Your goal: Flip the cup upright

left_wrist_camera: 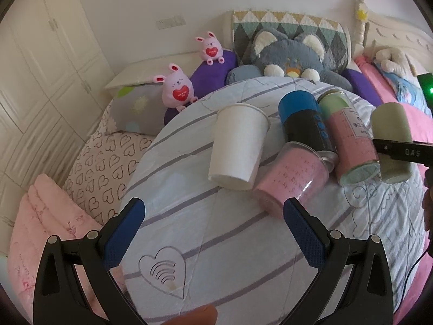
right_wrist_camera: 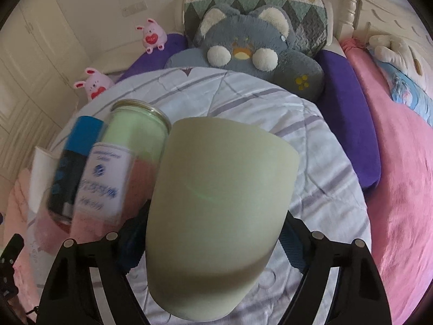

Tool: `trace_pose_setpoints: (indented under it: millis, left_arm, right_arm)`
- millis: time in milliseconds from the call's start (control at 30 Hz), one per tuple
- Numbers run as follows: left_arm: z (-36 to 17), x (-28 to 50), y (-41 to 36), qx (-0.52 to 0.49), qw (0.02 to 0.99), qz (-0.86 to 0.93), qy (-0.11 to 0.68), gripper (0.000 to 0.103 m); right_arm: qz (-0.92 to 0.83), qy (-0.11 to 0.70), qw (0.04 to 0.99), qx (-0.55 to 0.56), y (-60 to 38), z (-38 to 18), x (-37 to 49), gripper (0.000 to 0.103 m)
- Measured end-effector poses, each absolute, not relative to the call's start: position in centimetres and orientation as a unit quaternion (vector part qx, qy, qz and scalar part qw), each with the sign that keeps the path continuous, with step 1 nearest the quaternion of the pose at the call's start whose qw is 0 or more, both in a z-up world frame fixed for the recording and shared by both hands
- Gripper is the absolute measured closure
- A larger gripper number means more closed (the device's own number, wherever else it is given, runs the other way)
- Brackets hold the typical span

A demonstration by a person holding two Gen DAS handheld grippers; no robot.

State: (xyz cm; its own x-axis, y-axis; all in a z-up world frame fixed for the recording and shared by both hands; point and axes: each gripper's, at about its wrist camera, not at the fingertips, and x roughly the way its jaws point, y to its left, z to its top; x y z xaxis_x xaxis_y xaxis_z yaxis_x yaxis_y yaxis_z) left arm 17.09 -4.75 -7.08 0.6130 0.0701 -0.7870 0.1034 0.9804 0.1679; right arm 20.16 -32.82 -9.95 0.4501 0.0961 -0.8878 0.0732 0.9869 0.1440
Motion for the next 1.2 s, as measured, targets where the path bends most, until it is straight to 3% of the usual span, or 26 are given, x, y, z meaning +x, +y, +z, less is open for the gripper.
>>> trace_pose_setpoints:
  millis: [367,800,900,1000,1200]
  left_arm:
    - [-4.7,10.9,-0.5,0.087,0.901,0.013,0.425,0.0]
    - [-5.9,3.7,3.7,0.078,0.893,0.019,0.444,0.0]
    - [-5.8,2.8,3.8,0.077,0.893,0.019,0.443,0.0]
    - [-5.5,2.0,3.8,0.076,0.893,0.019,0.442,0.0]
    - [-4.1,0.7,3.2,0.074,0.9,0.017,0.43,0.0]
  right_arm:
    - [0.042,0.496,0.863,0.089,-29.0,-4.8,10.3,0.019]
    - [0.111,0.54,0.83,0.085,-17.3,-10.5,3.9,0.019]
    - [0.099,0.548,0.827,0.08,-16.6,-11.5,4.2,0.014]
    - [0.09,0.554,0.825,0.066,-16.4,-11.4,4.1,0.0]
    - [0.099,0.502,0.856,0.075,-17.0,-8.0,1.2,0.0]
